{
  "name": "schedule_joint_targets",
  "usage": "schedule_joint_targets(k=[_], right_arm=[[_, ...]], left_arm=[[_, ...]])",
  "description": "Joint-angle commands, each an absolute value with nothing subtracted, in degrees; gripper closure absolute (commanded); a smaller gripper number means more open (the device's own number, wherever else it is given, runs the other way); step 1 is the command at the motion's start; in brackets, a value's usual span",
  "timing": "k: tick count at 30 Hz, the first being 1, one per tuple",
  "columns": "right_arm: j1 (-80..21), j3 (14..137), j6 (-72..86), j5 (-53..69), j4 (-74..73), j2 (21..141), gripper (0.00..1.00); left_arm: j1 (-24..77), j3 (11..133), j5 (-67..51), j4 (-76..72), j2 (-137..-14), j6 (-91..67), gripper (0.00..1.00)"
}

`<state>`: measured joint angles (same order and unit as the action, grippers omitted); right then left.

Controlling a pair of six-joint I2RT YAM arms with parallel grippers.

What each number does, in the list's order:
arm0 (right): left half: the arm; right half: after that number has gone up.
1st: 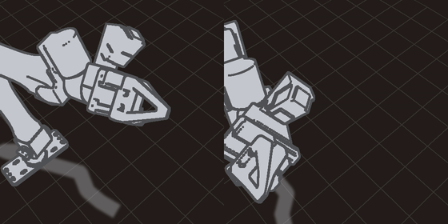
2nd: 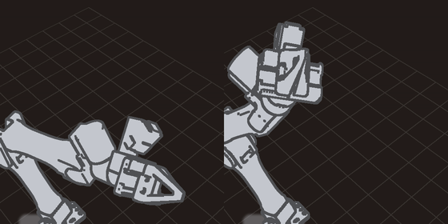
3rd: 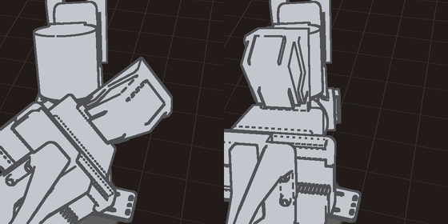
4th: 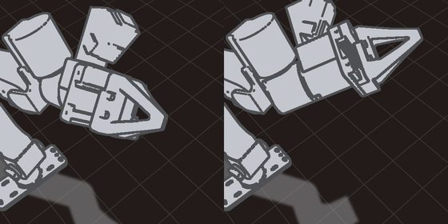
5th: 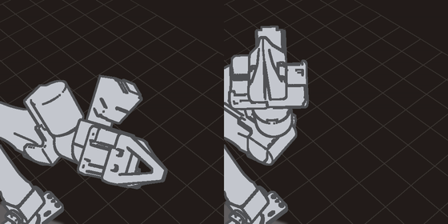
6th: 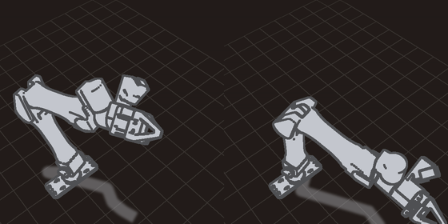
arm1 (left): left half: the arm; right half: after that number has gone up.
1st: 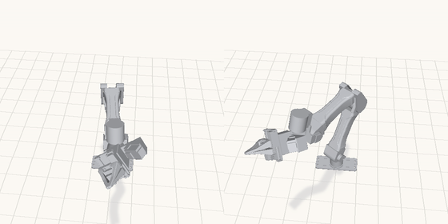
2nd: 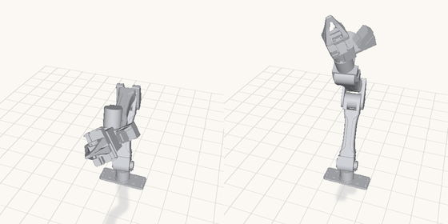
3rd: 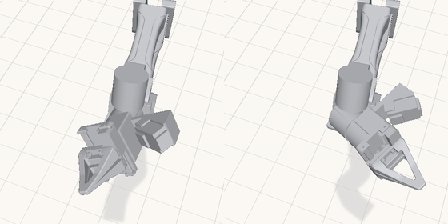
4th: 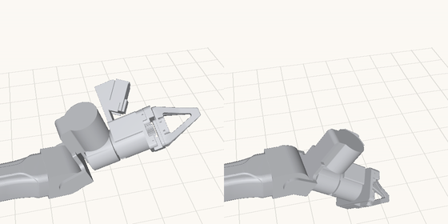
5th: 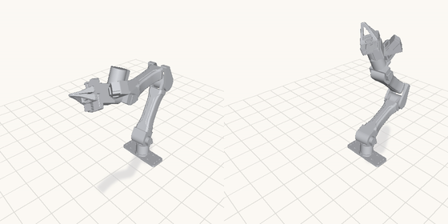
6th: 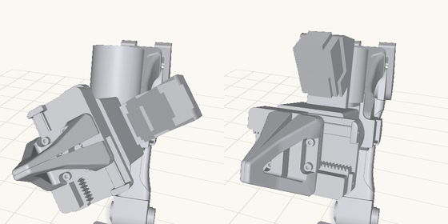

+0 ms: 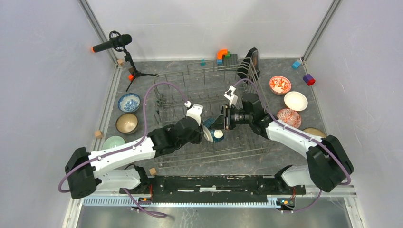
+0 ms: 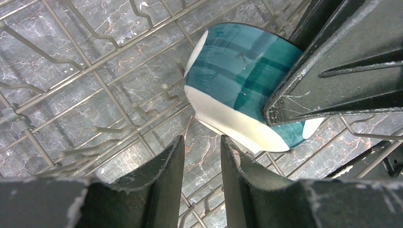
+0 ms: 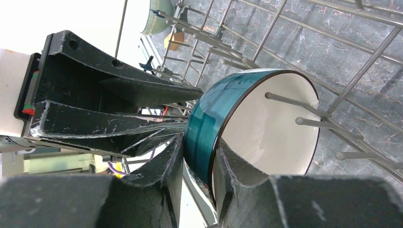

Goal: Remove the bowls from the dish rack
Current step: Pick up the bowl from the dish rack.

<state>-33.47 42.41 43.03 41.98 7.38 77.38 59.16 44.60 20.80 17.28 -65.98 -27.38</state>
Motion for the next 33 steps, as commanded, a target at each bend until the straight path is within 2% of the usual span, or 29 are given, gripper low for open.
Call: schedule_joint_targets(k=[1,9,12,19,24,33], right_arm=[[-33.84,43.35,49.52,47.17,18.73,73.52,1.00],[-32.53,42.79,53.54,46.45,23.40,72.95,1.00],[-32.23,45.02,52.34,46.04,21.02,72.43,1.00],[-32.24,52.15,41.68,42.09,6.99,72.24,1.00],[-32.23,52.95,42.82,42.10,8.75,71.89,1.00],[-30.89,53.61,45.95,40.43,13.21,70.50,1.00]], left_arm=[[58.85,45.97,23.06,7.77,-63.71,-26.28,0.58],[58.85,45.29,23.29,7.98,-62.66,-26.42,0.55],[58.81,45.20,23.69,8.16,-62.19,-26.28,0.52],[58.88,45.44,24.21,8.44,-61.82,-26.55,0.36],[58.88,45.75,24.93,8.43,-60.68,-27.11,0.26],[58.81,46.32,26.97,9.48,-58.69,-27.42,0.20]])
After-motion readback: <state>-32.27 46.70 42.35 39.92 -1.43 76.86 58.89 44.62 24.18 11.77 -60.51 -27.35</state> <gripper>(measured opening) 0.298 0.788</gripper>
